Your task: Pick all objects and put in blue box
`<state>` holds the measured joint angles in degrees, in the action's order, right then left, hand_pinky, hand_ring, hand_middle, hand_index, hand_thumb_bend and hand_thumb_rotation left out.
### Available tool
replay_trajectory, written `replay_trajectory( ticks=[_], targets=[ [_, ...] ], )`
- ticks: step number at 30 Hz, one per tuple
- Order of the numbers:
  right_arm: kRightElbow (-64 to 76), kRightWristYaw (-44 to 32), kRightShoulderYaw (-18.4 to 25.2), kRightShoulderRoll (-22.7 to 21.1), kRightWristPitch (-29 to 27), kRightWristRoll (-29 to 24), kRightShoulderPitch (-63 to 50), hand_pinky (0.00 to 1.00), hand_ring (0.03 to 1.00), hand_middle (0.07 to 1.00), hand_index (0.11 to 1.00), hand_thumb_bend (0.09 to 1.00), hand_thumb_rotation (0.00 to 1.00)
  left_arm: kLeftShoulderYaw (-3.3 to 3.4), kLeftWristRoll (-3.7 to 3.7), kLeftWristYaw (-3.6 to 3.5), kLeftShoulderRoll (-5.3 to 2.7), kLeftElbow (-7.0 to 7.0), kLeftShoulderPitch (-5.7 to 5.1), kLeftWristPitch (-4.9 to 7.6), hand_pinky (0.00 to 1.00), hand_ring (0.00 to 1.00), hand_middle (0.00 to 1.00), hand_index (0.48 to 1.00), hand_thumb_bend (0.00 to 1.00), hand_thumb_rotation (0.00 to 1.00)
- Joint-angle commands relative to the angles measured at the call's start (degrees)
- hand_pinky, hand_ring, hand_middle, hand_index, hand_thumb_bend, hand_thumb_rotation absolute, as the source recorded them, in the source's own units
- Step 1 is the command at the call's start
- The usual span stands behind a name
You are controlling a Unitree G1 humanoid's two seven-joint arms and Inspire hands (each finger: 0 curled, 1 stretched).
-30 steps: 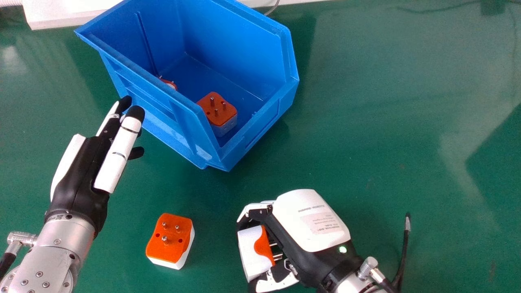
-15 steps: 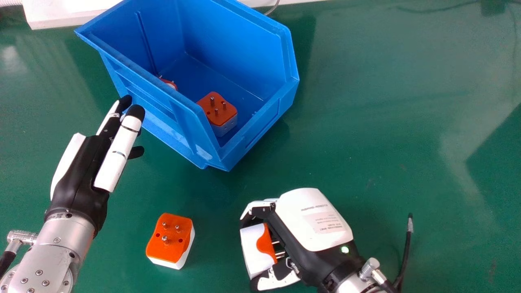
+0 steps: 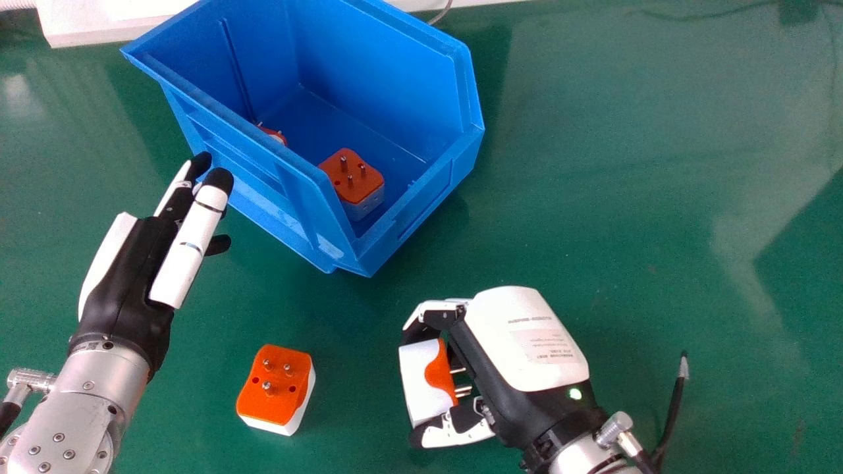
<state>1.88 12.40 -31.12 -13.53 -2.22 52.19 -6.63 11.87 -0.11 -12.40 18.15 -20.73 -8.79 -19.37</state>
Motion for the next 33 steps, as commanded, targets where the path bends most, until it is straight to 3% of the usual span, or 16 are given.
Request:
replay_trajectory(
  ticks=[1, 11, 19, 26, 33],
  targets=[
    [2.0, 1.4, 0.8, 0.6, -0.6, -0.7, -0.1, 0.35, 0.441, 0.527, 0.483, 0.495, 0.0, 0.52, -0.48, -0.08, 0.62, -0.08, 0.81, 0.52, 0.86, 0.94, 0.96, 0.98, 0.49, 1.0],
    [5.9, 1.9, 4.2, -0.6, 0.0, -1.6, -5.0, 0.35, 0.442, 0.527, 0.498, 0.494, 0.0, 0.64, -0.63, 0.08, 0.45, 1.1, 1.65, 1.03, 0.86, 0.94, 0.96, 0.98, 0.48, 1.0],
    [11.6, 3.6, 9.8, 0.1, -0.2, -3.8, -7.3, 0.35, 0.439, 0.521, 0.488, 0.496, 0.0, 1.2, -1.3, 0.22, 0.04, 0.6, 0.94, 1.33, 0.86, 0.94, 0.96, 0.98, 0.49, 1.0],
    [14.6, 2.3, 13.7, 1.6, 0.8, -3.5, -0.1, 0.34, 0.433, 0.524, 0.491, 0.496, 0.0, 2.25, -2.16, 0.74, -1.05, -0.12, -1.71, 3.57, 0.87, 0.94, 0.96, 0.98, 0.48, 1.0],
    [8.2, 1.0, 14.4, 0.7, -1.1, -3.9, 14.6, 0.34, 0.434, 0.524, 0.496, 0.496, 0.0, 2.79, -2.66, 1.12, -2.15, -0.99, -4.67, 6.04, 0.87, 0.94, 0.96, 0.981, 0.48, 1.0]
  ],
)
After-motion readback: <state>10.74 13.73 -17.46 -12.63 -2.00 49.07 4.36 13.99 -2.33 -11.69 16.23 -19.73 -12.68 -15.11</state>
